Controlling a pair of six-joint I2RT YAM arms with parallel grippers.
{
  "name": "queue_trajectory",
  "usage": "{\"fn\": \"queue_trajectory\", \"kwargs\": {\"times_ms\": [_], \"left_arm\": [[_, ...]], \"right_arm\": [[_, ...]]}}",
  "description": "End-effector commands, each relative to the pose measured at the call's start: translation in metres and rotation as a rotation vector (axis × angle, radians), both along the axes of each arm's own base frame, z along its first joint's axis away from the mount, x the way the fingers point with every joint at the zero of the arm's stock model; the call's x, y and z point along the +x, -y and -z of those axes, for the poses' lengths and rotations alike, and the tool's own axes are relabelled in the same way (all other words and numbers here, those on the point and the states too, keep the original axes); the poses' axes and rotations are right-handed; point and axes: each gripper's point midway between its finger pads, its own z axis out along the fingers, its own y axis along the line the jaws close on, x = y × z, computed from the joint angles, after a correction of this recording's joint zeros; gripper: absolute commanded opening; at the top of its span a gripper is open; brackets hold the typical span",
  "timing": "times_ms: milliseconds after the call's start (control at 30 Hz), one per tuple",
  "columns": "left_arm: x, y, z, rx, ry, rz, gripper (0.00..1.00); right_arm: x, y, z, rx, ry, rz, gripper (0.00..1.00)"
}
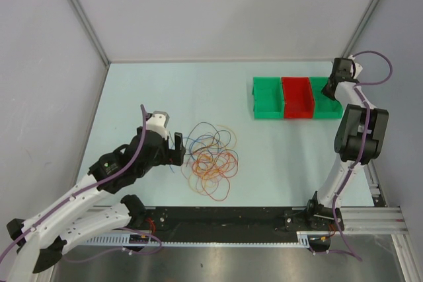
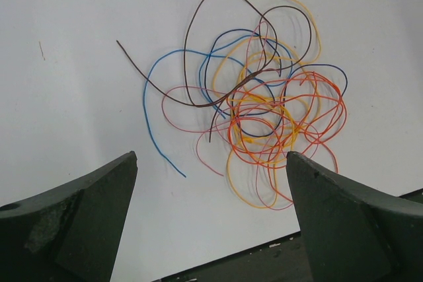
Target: Untangle the cables
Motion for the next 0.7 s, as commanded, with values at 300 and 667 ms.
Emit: {"fn": "queue_trajectory", "kwargs": {"times_ms": [300,667], "left_arm": [[0.002,0.002,-0.008,-0.027,0.032,0.015,1.0],[0.003,0.0,-0.01,-0.032,0.037,0.007,1.0]], "right_arm": [[0.015,-0.016,-0.118,0.005,0.169,-0.098,0.61],[-0.027,-0.055,-0.181,0.019,0.276,-0.143,0.64]]}}
